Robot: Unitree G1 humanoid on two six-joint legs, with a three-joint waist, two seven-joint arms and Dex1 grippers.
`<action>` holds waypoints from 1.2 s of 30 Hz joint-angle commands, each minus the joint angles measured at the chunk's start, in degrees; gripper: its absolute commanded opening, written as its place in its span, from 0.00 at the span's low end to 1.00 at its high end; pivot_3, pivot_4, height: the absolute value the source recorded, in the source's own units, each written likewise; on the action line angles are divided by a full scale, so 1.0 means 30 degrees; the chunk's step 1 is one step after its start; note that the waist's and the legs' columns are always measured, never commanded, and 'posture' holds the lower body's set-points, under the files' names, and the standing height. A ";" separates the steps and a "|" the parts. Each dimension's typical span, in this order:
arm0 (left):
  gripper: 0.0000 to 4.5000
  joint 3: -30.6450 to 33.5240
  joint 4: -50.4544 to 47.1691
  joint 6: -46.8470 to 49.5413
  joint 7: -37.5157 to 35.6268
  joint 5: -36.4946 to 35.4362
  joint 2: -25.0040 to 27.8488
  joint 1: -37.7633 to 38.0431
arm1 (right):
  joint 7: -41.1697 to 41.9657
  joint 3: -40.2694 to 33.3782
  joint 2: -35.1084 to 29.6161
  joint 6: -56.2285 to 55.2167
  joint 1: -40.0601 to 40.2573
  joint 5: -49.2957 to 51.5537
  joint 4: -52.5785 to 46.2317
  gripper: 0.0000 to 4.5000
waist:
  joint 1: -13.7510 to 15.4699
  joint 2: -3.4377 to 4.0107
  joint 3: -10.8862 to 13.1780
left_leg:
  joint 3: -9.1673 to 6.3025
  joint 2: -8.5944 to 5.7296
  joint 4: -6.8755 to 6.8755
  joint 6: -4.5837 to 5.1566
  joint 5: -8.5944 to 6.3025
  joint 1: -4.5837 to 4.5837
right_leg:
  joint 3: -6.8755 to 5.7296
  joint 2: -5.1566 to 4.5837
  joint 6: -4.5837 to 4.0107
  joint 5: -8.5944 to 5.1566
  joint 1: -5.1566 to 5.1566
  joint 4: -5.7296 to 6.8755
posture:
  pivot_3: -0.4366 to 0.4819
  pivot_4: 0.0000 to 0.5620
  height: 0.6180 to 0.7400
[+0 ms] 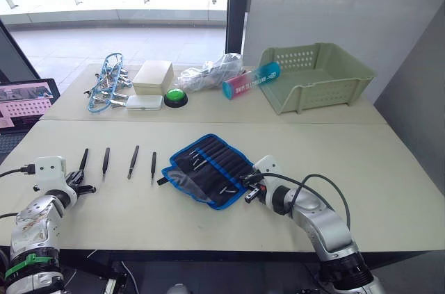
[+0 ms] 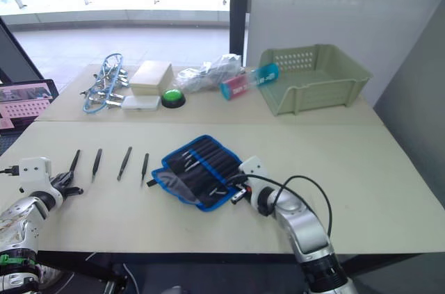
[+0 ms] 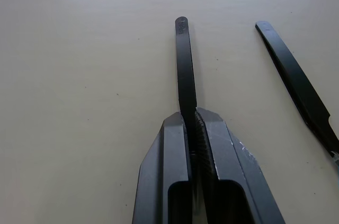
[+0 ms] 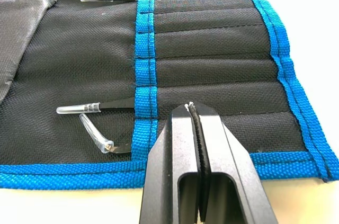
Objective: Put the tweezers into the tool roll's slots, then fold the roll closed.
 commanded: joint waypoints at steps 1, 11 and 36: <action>0.01 0.0274 -0.0714 -0.0100 0.0155 -0.0206 0.0220 0.0168 | -0.0088 0.0190 -0.0291 0.0971 0.0577 -0.0192 0.0843 0.00 | -0.0018 -0.0010 0.0001 | 0.0000 0.0000 0.0000 0.0000 0.0000 -0.0002 | 0.0000 0.0000 0.0000 0.0000 0.0000 0.0001 | 0.48 0.27 0.85; 0.01 0.0006 -1.1356 0.4086 -0.1829 -0.3006 0.1991 0.1149 | -0.0034 0.0271 -0.0320 0.0968 0.0639 -0.0216 0.0937 0.00 | -0.0119 -0.0297 0.0087 | -0.0005 0.0015 -0.0022 -0.0004 0.0000 -0.0057 | -0.0007 0.0013 -0.0001 0.0000 -0.0044 -0.0004 | 0.48 0.27 0.85; 0.01 -1.2533 -1.4160 1.8369 -0.4867 -0.7105 0.4281 -0.7069 | -0.0549 0.0396 0.0154 0.0641 0.0650 -0.0370 0.1142 0.00 | -0.0113 -0.0248 0.0119 | -0.0008 0.0016 -0.0002 0.0004 -0.0004 -0.0046 | 0.0018 0.0030 -0.0001 0.0001 -0.0034 -0.0007 | 0.48 0.27 0.85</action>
